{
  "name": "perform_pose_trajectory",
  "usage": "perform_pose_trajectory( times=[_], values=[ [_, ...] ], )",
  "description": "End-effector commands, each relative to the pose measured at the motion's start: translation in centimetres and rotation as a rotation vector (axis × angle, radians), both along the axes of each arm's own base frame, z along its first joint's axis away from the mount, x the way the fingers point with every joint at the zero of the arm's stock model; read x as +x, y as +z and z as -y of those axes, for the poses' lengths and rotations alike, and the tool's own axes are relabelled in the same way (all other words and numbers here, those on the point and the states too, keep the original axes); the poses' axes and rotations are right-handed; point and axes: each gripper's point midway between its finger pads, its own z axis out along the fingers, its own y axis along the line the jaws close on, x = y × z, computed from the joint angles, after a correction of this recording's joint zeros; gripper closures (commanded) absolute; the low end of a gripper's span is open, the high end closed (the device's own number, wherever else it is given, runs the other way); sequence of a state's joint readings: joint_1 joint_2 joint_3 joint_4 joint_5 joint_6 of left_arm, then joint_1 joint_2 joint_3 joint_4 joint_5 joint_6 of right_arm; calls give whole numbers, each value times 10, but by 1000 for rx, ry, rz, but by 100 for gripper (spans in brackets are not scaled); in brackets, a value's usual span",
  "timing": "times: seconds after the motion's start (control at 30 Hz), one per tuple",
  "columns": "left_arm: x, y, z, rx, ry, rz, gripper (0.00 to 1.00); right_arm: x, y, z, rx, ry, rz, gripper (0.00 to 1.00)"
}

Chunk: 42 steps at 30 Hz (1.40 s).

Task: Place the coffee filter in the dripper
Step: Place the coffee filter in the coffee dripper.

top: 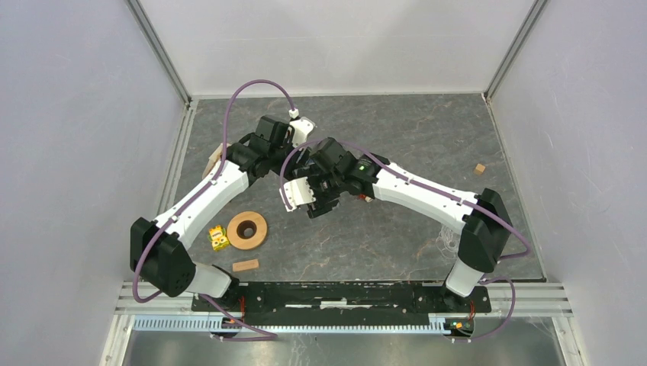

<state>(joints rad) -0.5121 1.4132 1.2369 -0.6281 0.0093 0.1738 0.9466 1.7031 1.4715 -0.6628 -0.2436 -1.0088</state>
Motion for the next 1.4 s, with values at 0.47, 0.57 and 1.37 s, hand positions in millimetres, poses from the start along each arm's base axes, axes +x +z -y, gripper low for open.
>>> perform_pose_trajectory(
  times=[0.47,0.57,1.37],
  values=[
    [9,31,6,-24,-49,77,24,13,65,-2,164,-77,72,14],
    [9,33,7,-32,-51,79,23,12,70,-1,178,-81,73,13],
    [17,54,9,-130,-31,83,18,3,36,3,151,-63,-10,14]
  ],
)
